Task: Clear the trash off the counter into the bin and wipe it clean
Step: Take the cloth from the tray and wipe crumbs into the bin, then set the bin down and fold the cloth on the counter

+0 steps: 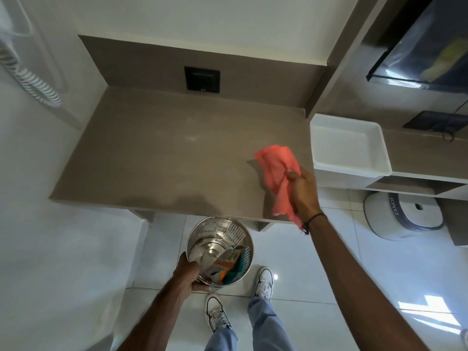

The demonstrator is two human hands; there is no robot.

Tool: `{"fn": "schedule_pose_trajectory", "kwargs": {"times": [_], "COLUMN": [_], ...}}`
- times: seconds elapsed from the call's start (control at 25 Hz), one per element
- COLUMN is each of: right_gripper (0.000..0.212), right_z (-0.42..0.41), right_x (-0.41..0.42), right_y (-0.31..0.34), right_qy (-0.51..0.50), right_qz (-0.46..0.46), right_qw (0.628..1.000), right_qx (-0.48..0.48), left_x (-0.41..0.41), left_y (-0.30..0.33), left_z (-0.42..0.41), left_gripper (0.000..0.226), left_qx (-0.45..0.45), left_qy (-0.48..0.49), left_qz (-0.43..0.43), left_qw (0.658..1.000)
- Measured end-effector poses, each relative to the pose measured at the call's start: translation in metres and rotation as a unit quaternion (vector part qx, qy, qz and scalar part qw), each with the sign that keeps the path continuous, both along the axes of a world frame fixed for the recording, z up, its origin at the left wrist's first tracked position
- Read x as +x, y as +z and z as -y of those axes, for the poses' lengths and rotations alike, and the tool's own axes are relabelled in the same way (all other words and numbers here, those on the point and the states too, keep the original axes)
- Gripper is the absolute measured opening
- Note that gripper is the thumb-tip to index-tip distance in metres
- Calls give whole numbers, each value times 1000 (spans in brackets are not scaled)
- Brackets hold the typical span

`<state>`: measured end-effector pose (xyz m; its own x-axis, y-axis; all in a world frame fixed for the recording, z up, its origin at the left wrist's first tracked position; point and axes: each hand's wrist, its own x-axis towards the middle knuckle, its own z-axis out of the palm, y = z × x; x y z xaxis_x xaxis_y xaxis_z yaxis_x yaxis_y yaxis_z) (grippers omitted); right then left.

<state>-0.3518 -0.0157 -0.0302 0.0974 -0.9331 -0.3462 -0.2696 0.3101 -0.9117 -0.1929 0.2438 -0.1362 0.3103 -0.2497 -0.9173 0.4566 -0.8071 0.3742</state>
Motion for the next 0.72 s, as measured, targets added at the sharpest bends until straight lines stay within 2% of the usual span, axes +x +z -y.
{"fn": "schedule_pose_trajectory", "kwargs": {"times": [0.08,0.16,0.2,0.28,0.36,0.4,0.44,0.48,0.56,0.64,0.68,0.72], "right_gripper": [34,53,58,49,14,6,17,21,11,40,48,43], "right_z": [10,11,7,-8,-42,-63,-88,-111,-137,-144,-141,-135], "right_x": [-1,8,11,8,-5,-14,-23,-32,-42,-46,-46,-46], "right_y": [-6,-24,-30,-38,-44,-54,-65,-78,-113,-141,-152,-175], "right_qy": [62,207,228,156,70,72,94,122,165,198,205,210], "right_qz": [-170,-232,-243,-245,-209,-198,-201,-215,-258,-308,-318,-329], "right_qw": [976,948,942,950,945,940,939,939,944,930,923,913], "right_qx": [-117,-70,-43,-118,-242,-270,-264,-237,-122,4,71,114], "left_x": [-4,-7,-9,-10,-13,-15,-18,-19,-23,-24,-24,-25], "left_y": [0,0,-1,-2,-3,-5,-8,-12,-31,-48,-58,-75], "left_z": [3,5,6,5,4,3,2,2,5,7,9,12], "left_gripper": [48,45,43,43,43,42,41,41,40,38,38,38], "left_qx": [-1,-3,-5,-11,-15,-16,-16,-11,1,10,15,20], "left_qy": [-9,-22,-28,-36,-37,-37,-31,-25,-22,-16,-15,-21], "left_qz": [3,-1,-2,-4,-7,-5,-3,-2,0,8,12,20], "left_qw": [1000,1000,1000,999,999,999,999,1000,1000,1000,1000,999]}}
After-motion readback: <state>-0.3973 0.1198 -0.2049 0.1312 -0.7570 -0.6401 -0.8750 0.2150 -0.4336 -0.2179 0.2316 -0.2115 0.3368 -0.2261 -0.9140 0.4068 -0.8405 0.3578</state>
